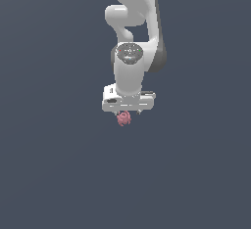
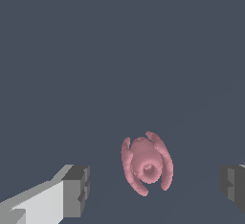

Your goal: Pick up the object and move it to a goal position.

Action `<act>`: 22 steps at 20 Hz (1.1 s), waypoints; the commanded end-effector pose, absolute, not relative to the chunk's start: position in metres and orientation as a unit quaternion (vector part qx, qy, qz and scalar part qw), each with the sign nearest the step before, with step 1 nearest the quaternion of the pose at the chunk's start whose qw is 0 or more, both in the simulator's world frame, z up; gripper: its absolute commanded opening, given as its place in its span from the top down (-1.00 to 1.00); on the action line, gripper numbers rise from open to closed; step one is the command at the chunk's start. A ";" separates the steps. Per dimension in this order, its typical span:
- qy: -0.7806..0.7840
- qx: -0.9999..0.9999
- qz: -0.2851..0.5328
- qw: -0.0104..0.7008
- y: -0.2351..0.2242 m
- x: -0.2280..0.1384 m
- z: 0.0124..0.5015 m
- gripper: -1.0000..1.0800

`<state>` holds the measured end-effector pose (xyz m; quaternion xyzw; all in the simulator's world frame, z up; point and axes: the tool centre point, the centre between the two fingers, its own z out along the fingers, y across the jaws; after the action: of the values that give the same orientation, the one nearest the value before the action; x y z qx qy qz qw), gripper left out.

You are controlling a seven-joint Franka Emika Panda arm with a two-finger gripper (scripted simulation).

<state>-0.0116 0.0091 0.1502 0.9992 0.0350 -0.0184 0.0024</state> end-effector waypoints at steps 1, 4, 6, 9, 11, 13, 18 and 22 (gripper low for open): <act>0.035 0.999 -0.018 0.002 0.009 -0.012 0.150 -0.92; 0.037 0.999 -0.018 0.001 0.010 -0.011 0.151 -0.92; 0.042 0.999 -0.017 -0.001 0.010 -0.011 0.153 -0.92; 0.048 0.999 -0.015 -0.005 0.012 -0.010 0.156 -0.92; 0.050 0.999 -0.014 -0.006 0.013 -0.009 0.158 -0.92; 0.050 0.999 -0.014 -0.007 0.013 -0.009 0.158 -0.92; 0.056 0.998 -0.014 -0.006 0.011 -0.011 0.154 -0.92; 0.071 0.997 -0.012 -0.005 0.008 -0.016 0.145 -0.92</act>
<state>-0.0137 0.0097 0.1492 0.9978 0.0649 -0.0122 -0.0053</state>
